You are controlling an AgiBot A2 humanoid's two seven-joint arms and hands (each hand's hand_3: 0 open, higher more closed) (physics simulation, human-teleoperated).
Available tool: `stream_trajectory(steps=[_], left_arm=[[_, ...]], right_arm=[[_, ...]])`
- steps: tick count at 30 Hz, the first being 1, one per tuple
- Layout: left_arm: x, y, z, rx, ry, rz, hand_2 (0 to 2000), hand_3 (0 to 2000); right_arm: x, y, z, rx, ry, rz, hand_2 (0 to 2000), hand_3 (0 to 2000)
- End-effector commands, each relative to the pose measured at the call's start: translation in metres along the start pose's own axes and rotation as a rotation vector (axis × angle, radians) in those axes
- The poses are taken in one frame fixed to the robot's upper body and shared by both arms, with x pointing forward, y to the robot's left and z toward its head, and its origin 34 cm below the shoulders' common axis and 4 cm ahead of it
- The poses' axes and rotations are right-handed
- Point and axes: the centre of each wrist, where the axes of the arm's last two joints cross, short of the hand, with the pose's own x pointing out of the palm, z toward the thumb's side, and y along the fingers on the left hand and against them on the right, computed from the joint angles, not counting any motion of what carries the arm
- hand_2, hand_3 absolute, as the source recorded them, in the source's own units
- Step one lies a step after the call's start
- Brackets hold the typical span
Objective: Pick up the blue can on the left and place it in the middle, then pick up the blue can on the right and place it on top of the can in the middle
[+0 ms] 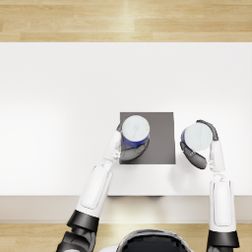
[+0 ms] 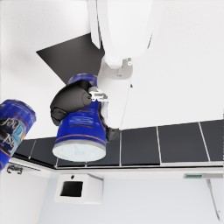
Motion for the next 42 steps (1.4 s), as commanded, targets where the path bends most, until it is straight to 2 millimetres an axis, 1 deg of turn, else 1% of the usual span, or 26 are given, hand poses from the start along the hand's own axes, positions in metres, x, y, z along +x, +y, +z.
stream_trajectory(steps=[1,4,5,6,9,10,11,12,13,14,15,17,18,19,20,21,22,23,25,28,31,34,36,37,39,42], left_arm=[[0.008,0.014,-0.017,-0.079,-0.018,-0.022,2000,1520],[0.013,0.017,-0.036,-0.156,-0.051,-0.028,2000,1520],[0.012,0.016,-0.045,-0.176,0.132,-0.172,2000,1520],[0.014,0.017,-0.051,-0.113,-0.020,-0.095,2000,1520],[0.013,0.017,-0.067,-0.051,-0.044,-0.116,2000,1520],[0.011,0.016,-0.074,-0.091,0.097,-0.237,2000,1520],[0.013,0.016,-0.079,-0.068,-0.016,-0.153,2000,1520],[0.012,0.016,-0.084,-0.078,-0.019,-0.151,2000,1520],[0.010,0.014,-0.088,-0.113,0.097,-0.247,2000,1520],[0.012,0.015,-0.093,-0.105,0.008,-0.168,2000,1520],[0.011,0.014,-0.097,-0.141,0.100,-0.246,2000,1520],[0.009,0.015,-0.106,-0.175,0.102,-0.239,2000,1520],[0.011,0.011,-0.100,-0.120,0.051,-0.233,639,1193],[0.007,0.014,-0.105,-0.157,0.055,-0.231,0,867],[0.008,0.014,-0.104,-0.149,0.051,-0.237,0,540],[0.007,0.013,-0.105,-0.150,0.053,-0.206,0,213],[0.007,0.012,-0.103,-0.135,0.052,-0.178,0,0],[0.007,0.010,-0.101,-0.122,0.054,-0.152,0,0],[0.010,0.007,-0.092,-0.065,0.054,-0.111,0,0],[0.007,-0.008,-0.063,0.071,0.025,-0.063,0,0],[-0.006,-0.034,-0.038,-0.024,0.008,-0.004,0,0],[-0.014,-0.068,-0.019,-0.028,0.019,0.018,0,0],[-0.024,-0.087,-0.006,-0.009,0.029,0.055,0,0],[-0.030,-0.092,-0.002,-0.002,0.033,0.078,0,0],[-0.037,-0.100,0.002,0.000,0.037,0.109,0,0],[-0.041,-0.107,-0.002,-0.022,0.034,0.132,0,0]], right_arm=[[0.000,-0.007,0.016,-0.063,0.001,0.000,2000,1520],[0.002,-0.011,0.027,-0.106,-0.001,0.003,2000,1520],[0.004,-0.012,0.030,-0.119,-0.003,0.008,2000,1520],[0.005,-0.012,0.033,-0.129,-0.004,0.012,2000,1520],[0.008,-0.012,0.036,-0.140,-0.008,0.020,2000,1520],[0.011,-0.012,0.037,-0.148,-0.010,0.027,2000,1520],[0.012,-0.012,0.038,-0.152,-0.011,0.031,2000,1520],[0.012,-0.012,0.039,-0.156,-0.013,0.030,2000,1520],[0.012,-0.012,0.041,-0.162,-0.014,0.034,2000,1520],[0.014,-0.013,0.043,-0.171,-0.015,0.038,2000,1520],[0.015,-0.014,0.045,-0.178,-0.017,0.039,2000,1520],[0.019,-0.015,0.052,-0.205,-0.021,0.051,2000,1520],[0.020,-0.016,0.054,-0.213,-0.023,0.058,2000,1520],[0.023,-0.017,0.057,-0.226,-0.025,0.065,2000,1520],[0.025,-0.019,0.061,-0.239,-0.028,0.073,2000,1520],[0.027,-0.018,0.063,-0.248,-0.030,0.078,2000,1520],[0.030,-0.020,0.067,-0.262,-0.033,0.091,2000,1520],[0.035,-0.022,0.069,-0.270,-0.039,0.105,2000,1520],[0.043,-0.028,0.074,-0.288,-0.051,0.132,2000,1520],[0.056,-0.038,0.086,-0.326,-0.071,0.162,2000,1520],[0.063,-0.046,0.093,-0.348,-0.085,0.180,2000,1520],[0.073,-0.051,0.099,-0.366,-0.091,0.236,2000,1520],[0.081,-0.052,0.097,-0.356,-0.093,0.273,2000,1520],[0.087,-0.053,0.096,-0.321,-0.105,0.227,2000,1520],[0.094,-0.055,0.096,-0.224,-0.136,0.074,2000,1520],[0.107,-0.055,0.088,-0.126,-0.153,0.007,2000,1520]])
